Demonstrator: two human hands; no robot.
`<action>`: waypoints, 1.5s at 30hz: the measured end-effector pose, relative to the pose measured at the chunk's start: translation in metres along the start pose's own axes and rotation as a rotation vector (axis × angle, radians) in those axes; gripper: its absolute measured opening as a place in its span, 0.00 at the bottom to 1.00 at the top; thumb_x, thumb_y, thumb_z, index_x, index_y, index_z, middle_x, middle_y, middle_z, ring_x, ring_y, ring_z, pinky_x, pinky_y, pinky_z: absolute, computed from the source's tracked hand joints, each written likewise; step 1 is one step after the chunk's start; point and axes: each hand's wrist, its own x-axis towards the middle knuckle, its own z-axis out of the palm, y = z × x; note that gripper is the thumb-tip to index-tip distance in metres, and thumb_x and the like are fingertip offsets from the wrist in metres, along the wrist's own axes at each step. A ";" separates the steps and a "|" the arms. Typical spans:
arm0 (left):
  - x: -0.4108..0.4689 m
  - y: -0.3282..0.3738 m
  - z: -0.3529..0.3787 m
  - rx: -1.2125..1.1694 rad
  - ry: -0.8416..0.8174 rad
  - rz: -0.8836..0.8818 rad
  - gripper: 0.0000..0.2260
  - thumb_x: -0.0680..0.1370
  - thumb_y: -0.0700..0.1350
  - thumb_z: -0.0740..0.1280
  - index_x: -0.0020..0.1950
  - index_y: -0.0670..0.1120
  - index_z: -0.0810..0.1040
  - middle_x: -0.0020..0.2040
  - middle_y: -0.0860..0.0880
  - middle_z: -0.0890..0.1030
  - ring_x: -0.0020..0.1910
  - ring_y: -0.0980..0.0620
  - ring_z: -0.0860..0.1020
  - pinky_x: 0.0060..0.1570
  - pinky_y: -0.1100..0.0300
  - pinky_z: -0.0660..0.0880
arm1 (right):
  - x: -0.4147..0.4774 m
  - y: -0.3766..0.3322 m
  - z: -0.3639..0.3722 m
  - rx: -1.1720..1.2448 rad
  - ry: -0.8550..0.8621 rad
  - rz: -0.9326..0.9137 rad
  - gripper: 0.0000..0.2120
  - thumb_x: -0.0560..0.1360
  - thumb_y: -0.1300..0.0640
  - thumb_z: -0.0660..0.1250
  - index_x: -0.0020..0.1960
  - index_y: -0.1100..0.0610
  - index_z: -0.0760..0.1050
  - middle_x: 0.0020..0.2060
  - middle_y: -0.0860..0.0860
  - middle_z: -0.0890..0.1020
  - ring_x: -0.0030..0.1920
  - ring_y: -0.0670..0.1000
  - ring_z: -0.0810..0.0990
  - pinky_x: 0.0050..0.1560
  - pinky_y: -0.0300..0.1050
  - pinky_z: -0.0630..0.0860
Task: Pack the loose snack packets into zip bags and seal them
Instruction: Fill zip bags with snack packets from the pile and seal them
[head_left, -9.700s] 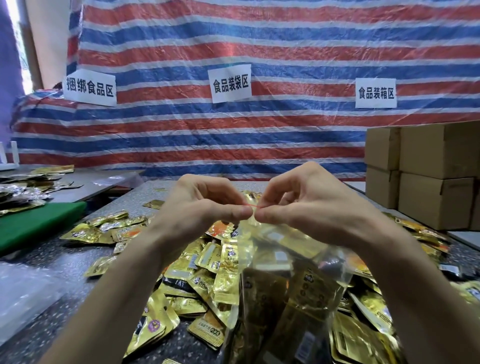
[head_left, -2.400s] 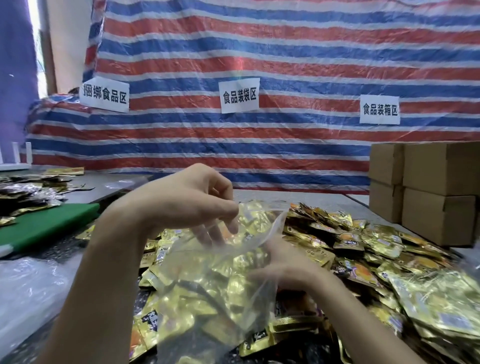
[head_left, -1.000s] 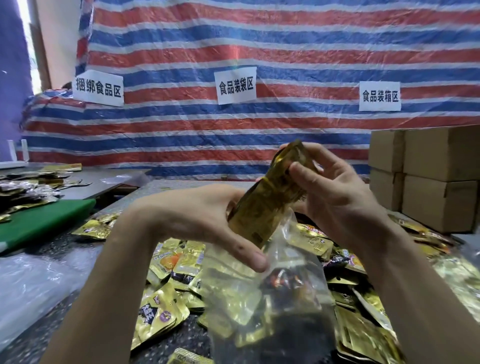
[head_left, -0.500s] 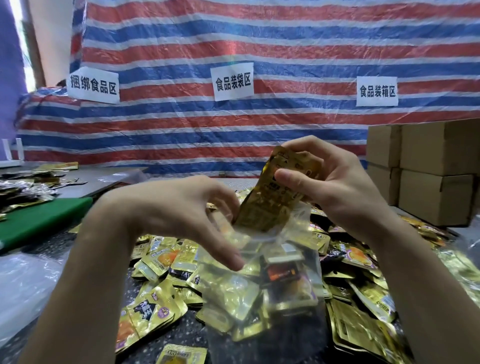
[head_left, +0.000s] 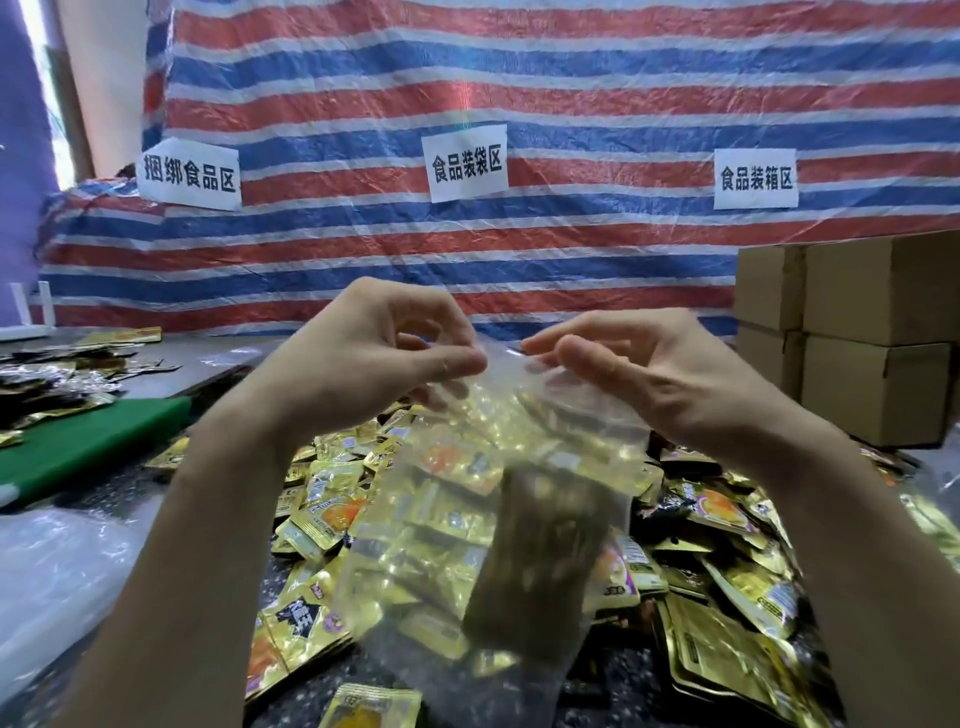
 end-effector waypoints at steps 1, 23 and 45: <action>0.000 -0.001 0.001 -0.010 0.002 -0.012 0.13 0.67 0.48 0.72 0.46 0.40 0.82 0.42 0.43 0.84 0.41 0.46 0.85 0.41 0.58 0.82 | -0.002 0.000 -0.004 0.007 -0.083 0.033 0.28 0.68 0.28 0.65 0.56 0.48 0.83 0.52 0.41 0.86 0.53 0.40 0.83 0.53 0.31 0.78; 0.011 -0.067 0.013 0.062 0.067 -0.278 0.05 0.75 0.40 0.71 0.50 0.47 0.81 0.45 0.52 0.84 0.36 0.58 0.82 0.37 0.63 0.79 | -0.017 -0.005 -0.035 -0.002 -0.345 0.336 0.29 0.71 0.34 0.64 0.43 0.60 0.87 0.42 0.57 0.87 0.43 0.54 0.86 0.45 0.46 0.81; 0.017 -0.129 0.091 0.562 -0.120 -0.398 0.14 0.79 0.62 0.64 0.52 0.53 0.79 0.56 0.50 0.80 0.55 0.48 0.78 0.59 0.46 0.75 | -0.010 -0.010 -0.023 -0.211 -0.143 0.386 0.11 0.78 0.59 0.68 0.43 0.51 0.87 0.39 0.49 0.87 0.37 0.44 0.84 0.36 0.37 0.80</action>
